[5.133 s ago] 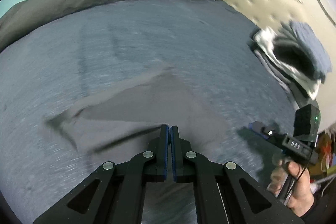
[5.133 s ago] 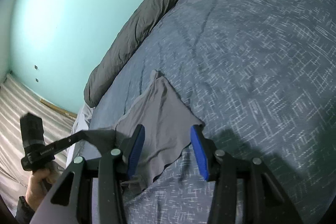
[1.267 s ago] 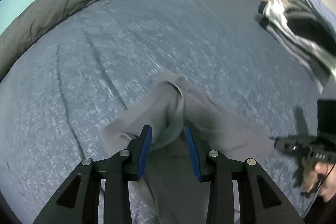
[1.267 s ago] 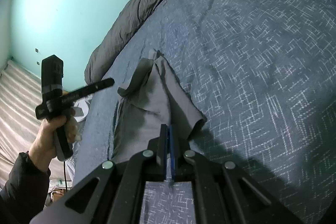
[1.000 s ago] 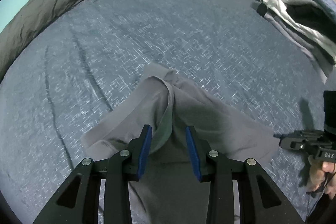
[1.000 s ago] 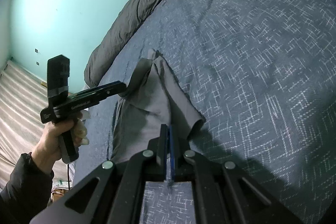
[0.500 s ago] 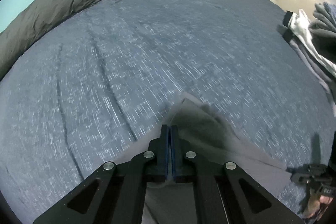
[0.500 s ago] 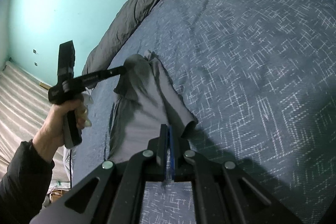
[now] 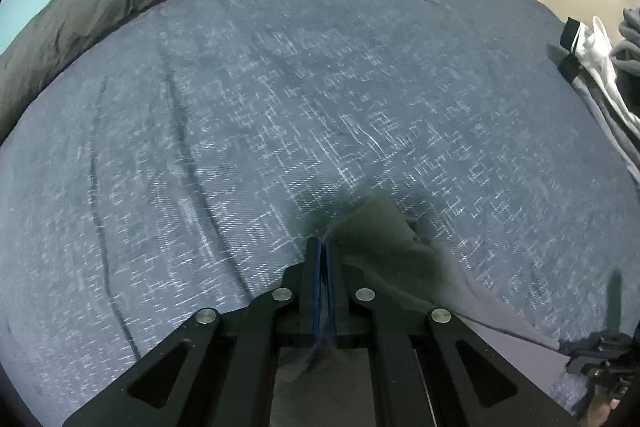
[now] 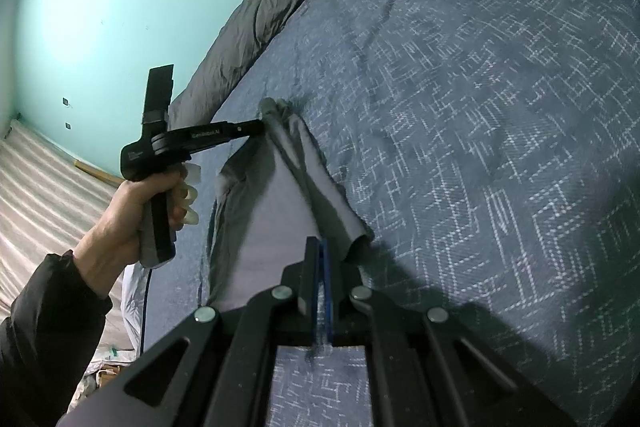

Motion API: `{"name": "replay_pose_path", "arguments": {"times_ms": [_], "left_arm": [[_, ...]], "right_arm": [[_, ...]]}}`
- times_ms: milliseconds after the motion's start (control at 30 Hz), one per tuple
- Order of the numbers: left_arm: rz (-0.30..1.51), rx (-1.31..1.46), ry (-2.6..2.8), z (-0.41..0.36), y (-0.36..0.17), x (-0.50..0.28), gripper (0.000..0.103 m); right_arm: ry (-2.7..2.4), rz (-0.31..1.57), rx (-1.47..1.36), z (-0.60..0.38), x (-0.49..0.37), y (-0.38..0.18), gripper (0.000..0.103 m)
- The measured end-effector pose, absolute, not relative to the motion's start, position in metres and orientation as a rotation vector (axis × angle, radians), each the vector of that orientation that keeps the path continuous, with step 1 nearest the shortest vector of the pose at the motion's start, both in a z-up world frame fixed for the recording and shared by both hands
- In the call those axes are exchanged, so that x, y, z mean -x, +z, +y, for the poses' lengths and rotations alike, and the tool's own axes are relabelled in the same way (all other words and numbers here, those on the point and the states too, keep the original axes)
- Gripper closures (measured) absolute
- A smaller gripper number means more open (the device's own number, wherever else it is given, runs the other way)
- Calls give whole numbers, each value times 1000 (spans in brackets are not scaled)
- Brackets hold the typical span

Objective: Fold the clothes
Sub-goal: 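Hold the folded strip with the right tool while the left tool regrasps the shirt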

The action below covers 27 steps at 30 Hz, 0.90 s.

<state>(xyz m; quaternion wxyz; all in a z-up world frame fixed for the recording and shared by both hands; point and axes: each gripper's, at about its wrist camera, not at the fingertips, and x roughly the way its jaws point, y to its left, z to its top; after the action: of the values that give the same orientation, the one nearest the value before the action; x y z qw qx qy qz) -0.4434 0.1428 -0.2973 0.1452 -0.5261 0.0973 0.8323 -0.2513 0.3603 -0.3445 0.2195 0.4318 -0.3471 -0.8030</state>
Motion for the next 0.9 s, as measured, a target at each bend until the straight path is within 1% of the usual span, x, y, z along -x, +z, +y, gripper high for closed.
{"name": "replay_pose_path", "arguments": {"times_ms": [33, 67, 167, 233, 267, 300, 433, 500, 600, 700, 733, 767, 800, 900], "left_arm": [[275, 1512, 2401, 142, -296, 443, 96], [256, 1505, 2407, 137, -291, 442, 93], [201, 1463, 2432, 119, -275, 434, 90], [160, 1426, 2448, 103, -266, 424, 84], [138, 1424, 2450, 95, -264, 419, 77], [117, 1422, 2452, 87, -262, 414, 74], [127, 1426, 2452, 62, -269, 396, 73], [101, 1451, 2456, 52, -278, 394, 73], [62, 1460, 2452, 43, -288, 392, 73], [108, 1470, 2442, 45, -300, 390, 74], [122, 1470, 2446, 45, -303, 389, 77], [122, 1467, 2451, 45, -304, 389, 86], [104, 1461, 2456, 44, -304, 390, 91], [81, 1456, 2478, 40, -303, 392, 96]], "right_arm": [[-2221, -960, -1194, 360, 252, -344, 101], [-2220, -961, -1194, 360, 252, -344, 101], [-2216, -968, -1194, 359, 253, -344, 101], [-2216, -972, -1192, 360, 254, -344, 101], [-2217, -974, -1192, 360, 254, -344, 101], [-2217, -976, -1192, 360, 254, -344, 101], [-2215, -976, -1193, 358, 256, -345, 101], [-2215, -972, -1196, 356, 256, -345, 101], [-2215, -970, -1201, 356, 255, -345, 101], [-2217, -970, -1204, 357, 256, -346, 101], [-2217, -970, -1205, 357, 257, -346, 101], [-2216, -971, -1206, 357, 257, -346, 101], [-2215, -969, -1207, 357, 257, -346, 101], [-2213, -965, -1210, 356, 258, -347, 101]]}}
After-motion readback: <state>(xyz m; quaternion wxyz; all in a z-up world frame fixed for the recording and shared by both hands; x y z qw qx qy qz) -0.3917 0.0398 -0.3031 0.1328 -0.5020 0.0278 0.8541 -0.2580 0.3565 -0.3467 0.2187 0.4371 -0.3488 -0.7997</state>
